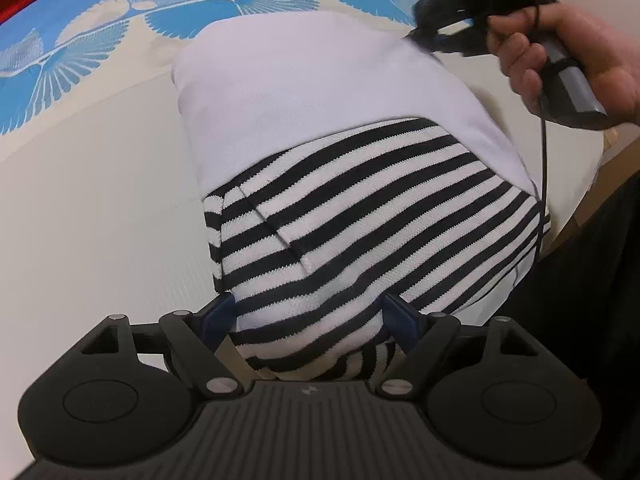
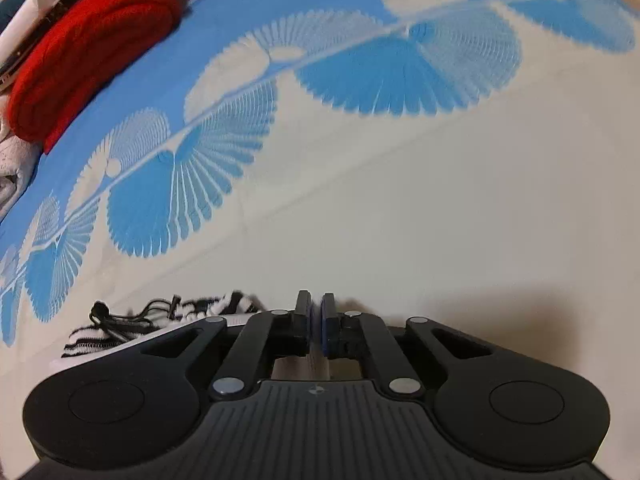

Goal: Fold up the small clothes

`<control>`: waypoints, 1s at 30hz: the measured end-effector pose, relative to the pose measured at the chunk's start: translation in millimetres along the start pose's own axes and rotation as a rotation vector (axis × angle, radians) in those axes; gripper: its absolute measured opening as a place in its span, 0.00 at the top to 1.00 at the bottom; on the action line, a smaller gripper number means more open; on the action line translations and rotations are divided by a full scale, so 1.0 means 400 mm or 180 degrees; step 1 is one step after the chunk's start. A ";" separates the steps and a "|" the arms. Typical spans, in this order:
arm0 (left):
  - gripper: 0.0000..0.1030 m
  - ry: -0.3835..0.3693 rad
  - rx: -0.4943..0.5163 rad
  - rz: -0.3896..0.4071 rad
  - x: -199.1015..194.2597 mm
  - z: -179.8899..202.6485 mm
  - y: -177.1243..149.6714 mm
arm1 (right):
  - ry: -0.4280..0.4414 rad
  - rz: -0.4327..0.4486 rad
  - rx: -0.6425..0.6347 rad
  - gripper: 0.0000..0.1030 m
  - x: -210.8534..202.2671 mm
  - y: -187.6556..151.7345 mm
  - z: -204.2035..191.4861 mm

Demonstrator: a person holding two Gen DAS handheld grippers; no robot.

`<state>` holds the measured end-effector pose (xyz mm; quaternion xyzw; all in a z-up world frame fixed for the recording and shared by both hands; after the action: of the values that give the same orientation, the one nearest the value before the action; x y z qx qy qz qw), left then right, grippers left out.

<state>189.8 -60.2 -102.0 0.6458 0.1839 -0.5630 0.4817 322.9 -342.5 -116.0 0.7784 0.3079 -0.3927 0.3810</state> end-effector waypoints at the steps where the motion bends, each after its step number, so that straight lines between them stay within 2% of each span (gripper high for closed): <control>1: 0.18 -0.0031 -0.0058 0.0005 -0.003 -0.007 -0.001 | -0.0054 0.0086 0.0005 0.85 -0.019 0.004 0.006; 3: 0.18 -0.0109 -0.0218 0.0050 -0.015 -0.028 0.000 | -0.0190 0.0273 -0.0014 0.56 -0.062 0.012 0.026; 4: 0.19 -0.0134 -0.0299 0.0104 -0.025 -0.038 0.001 | -0.0177 0.0387 -0.0053 0.55 -0.094 0.009 0.039; 6: 0.19 -0.0138 -0.0406 0.0215 -0.048 -0.053 0.003 | -0.0028 0.0385 -0.0173 0.55 -0.146 -0.012 0.057; 8: 0.19 -0.0134 -0.0529 0.0339 -0.070 -0.072 0.004 | 0.0290 0.0165 -0.0244 0.55 -0.178 -0.044 0.070; 10: 0.19 -0.0139 -0.0684 0.0451 -0.088 -0.092 0.006 | 0.0669 -0.0175 -0.0342 0.54 -0.203 -0.092 0.072; 11: 0.19 -0.0136 -0.0745 0.0491 -0.094 -0.101 0.005 | 0.0750 -0.0302 -0.0461 0.51 -0.211 -0.119 0.068; 12: 0.19 -0.0119 -0.0798 0.0526 -0.100 -0.107 0.003 | 0.0731 -0.0383 -0.0615 0.43 -0.215 -0.144 0.062; 14: 0.19 -0.0089 -0.0912 0.0565 -0.107 -0.118 0.005 | 0.0464 -0.0506 -0.0986 0.39 -0.199 -0.204 0.044; 16: 0.19 -0.0123 -0.1017 0.0553 -0.108 -0.126 0.008 | 0.0376 -0.0680 -0.1206 0.45 -0.179 -0.254 0.033; 17: 0.19 -0.0150 -0.1054 0.0537 -0.105 -0.128 0.010 | 0.0425 -0.0717 -0.1210 0.59 -0.179 -0.267 0.034; 18: 0.19 -0.0178 -0.1077 0.0518 -0.102 -0.130 0.013 | 0.0506 -0.0717 -0.1195 0.82 -0.183 -0.274 0.035; 19: 0.19 -0.0214 -0.1088 0.0490 -0.100 -0.124 0.010 | 0.0588 -0.0721 -0.1181 0.96 -0.191 -0.277 0.038; 22: 0.19 -0.0288 -0.1012 0.0391 -0.084 -0.109 0.008 | 0.0634 -0.0471 -0.1227 0.97 -0.233 -0.267 0.059; 24: 0.19 -0.0302 -0.0905 0.0281 -0.066 -0.097 0.004 | 0.0691 -0.0301 -0.0982 0.97 -0.270 -0.240 0.097; 25: 0.15 -0.0312 -0.0831 0.0193 -0.053 -0.088 -0.002 | 0.0665 -0.0275 -0.0813 0.97 -0.277 -0.225 0.125; 27: 0.15 -0.0325 -0.0717 0.0003 -0.029 -0.068 -0.013 | 0.0496 -0.0460 -0.0584 0.97 -0.254 -0.225 0.172; 28: 0.15 -0.0257 -0.0624 -0.0058 -0.021 -0.060 -0.019 | 0.0427 -0.0596 -0.0667 0.97 -0.236 -0.243 0.176; 30: 0.14 -0.0167 -0.0537 -0.0124 -0.015 -0.054 -0.024 | 0.0289 -0.0605 -0.1081 0.96 -0.223 -0.274 0.151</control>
<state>192.6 -36.0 -102.7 0.5843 0.2306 -0.5715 0.5280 170.2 -351.9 -103.3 0.6872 0.4587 -0.3338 0.4537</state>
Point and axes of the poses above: each gripper's, at about its wrist camera, not at the fingertips, and x roughly the way its jaws point, z to its right, y to its top, the point moved 4 cm from there along x, roughly the way its jaws point, and after that the axes turned 8 degrees about x, right-handed, at the moved point
